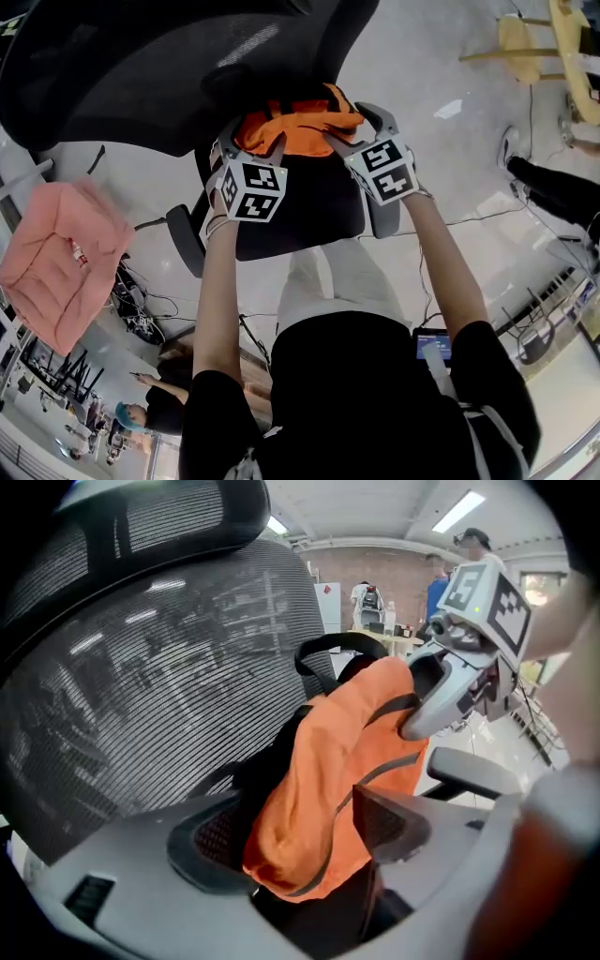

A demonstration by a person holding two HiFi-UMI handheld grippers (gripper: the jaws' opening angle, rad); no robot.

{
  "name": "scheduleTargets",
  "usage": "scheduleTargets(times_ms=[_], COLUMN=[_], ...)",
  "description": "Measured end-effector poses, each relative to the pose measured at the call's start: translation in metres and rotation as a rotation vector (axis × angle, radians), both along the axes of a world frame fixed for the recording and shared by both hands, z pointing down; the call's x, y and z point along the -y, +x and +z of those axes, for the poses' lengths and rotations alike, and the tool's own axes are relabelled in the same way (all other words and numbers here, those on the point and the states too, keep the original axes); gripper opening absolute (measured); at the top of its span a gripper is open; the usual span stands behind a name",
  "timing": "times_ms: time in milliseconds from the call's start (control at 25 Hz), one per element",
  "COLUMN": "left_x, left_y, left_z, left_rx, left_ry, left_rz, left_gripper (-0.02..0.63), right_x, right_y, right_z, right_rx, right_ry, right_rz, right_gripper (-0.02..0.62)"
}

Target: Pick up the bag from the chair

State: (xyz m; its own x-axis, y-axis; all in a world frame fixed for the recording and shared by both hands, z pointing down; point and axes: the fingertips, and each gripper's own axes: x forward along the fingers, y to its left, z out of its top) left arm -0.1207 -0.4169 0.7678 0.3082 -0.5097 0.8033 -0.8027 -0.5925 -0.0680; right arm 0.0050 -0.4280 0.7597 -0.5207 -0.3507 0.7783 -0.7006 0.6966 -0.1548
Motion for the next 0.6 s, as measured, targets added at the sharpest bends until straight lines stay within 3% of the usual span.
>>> scheduleTargets(times_ms=[320,440,600], left_x=[-0.0006,0.002,-0.0001], left_y=[-0.0012,-0.0066,-0.006], left_z=[0.0059,0.0025,0.0029], left_rx=[0.001,0.026,0.025], left_ry=[-0.009,0.002,-0.012], left_rz=[-0.036,-0.057,-0.058], left_gripper=[0.311,0.187,0.167], right_x=[0.0021,-0.0005,-0.0044], right_y=[0.0002,-0.0008,-0.0028], right_z=[0.0089,0.0083,0.0088], right_rx=[-0.035,-0.047,-0.044], right_ry=[0.007,0.012,0.009], right_rz=[0.011,0.003,-0.001], right_gripper=[0.312,0.264,0.211])
